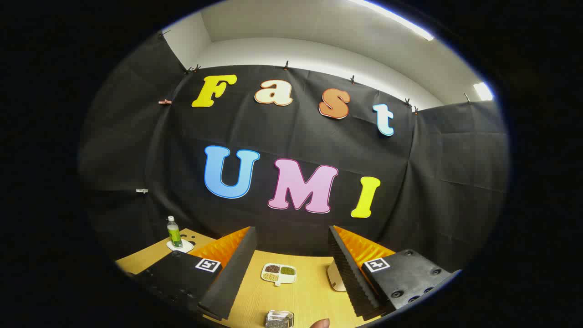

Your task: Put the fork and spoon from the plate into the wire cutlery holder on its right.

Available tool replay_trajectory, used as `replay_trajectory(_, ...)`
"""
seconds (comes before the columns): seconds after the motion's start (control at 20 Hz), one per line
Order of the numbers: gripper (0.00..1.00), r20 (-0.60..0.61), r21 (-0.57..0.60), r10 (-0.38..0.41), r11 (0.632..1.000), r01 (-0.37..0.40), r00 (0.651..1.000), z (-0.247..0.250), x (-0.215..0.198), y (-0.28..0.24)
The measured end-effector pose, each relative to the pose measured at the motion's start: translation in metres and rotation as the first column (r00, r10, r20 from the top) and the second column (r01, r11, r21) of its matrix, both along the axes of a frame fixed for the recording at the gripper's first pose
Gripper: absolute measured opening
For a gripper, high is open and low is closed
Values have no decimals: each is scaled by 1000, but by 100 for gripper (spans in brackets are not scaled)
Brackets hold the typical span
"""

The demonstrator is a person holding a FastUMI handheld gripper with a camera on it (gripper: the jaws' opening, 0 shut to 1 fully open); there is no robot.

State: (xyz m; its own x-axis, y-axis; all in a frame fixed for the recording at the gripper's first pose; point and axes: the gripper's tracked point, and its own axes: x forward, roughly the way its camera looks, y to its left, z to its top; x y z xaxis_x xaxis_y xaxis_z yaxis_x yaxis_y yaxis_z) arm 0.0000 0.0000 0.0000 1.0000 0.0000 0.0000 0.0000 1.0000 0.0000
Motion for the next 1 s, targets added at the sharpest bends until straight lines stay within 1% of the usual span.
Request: replay_trajectory(1.0, 98, 10, -19, -5, 1000, 5, 1000, 4, -6, 4)
